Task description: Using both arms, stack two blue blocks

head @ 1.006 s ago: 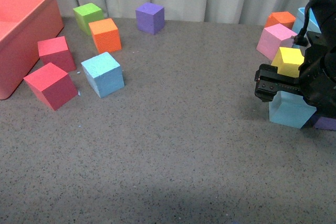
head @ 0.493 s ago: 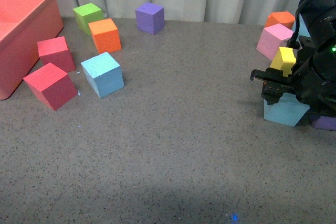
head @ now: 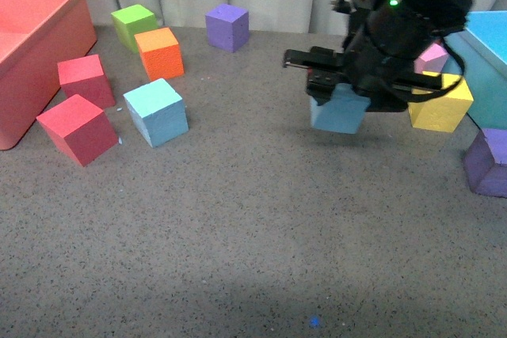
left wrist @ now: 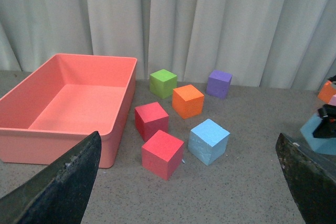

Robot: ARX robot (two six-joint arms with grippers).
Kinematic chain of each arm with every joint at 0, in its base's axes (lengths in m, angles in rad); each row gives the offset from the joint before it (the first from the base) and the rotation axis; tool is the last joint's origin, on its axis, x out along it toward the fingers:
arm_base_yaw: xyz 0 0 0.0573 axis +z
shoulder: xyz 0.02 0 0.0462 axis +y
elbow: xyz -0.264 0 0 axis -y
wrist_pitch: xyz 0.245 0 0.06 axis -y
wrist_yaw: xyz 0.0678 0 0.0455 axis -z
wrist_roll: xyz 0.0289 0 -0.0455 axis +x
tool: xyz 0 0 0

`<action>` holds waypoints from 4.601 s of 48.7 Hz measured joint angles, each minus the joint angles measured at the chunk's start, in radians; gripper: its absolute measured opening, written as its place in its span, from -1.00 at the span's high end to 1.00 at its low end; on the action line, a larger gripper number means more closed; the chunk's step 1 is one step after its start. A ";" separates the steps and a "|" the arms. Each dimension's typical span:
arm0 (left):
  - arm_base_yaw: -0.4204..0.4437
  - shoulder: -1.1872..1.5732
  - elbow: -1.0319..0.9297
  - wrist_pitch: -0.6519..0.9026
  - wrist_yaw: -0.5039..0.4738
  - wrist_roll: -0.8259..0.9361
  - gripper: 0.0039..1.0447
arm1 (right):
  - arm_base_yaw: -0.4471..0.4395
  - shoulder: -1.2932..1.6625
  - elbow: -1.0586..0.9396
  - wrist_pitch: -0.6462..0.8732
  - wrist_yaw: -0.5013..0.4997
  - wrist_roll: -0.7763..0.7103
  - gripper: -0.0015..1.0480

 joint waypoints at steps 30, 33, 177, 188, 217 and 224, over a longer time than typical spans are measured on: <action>0.000 0.000 0.000 0.000 0.000 0.000 -0.88 | 0.120 0.187 0.270 -0.135 -0.019 -0.055 -0.09; 0.000 0.000 0.000 0.000 0.000 0.000 -0.88 | 0.122 0.187 0.270 -0.130 -0.014 -0.060 -0.23; 0.000 0.000 0.000 0.000 0.001 0.000 -0.88 | -0.342 -2.044 -1.475 0.500 -0.026 -0.406 0.98; 0.000 0.000 0.000 0.000 0.001 0.000 -0.88 | -0.342 -2.226 -1.474 0.302 -0.028 -0.406 0.98; -0.126 0.819 0.221 0.276 -0.154 -0.171 -0.88 | -0.342 -2.242 -1.474 0.296 -0.029 -0.407 -0.81; -0.178 1.319 0.500 0.332 -0.161 -0.267 -0.88 | -0.342 -2.242 -1.474 0.296 -0.029 -0.406 -0.81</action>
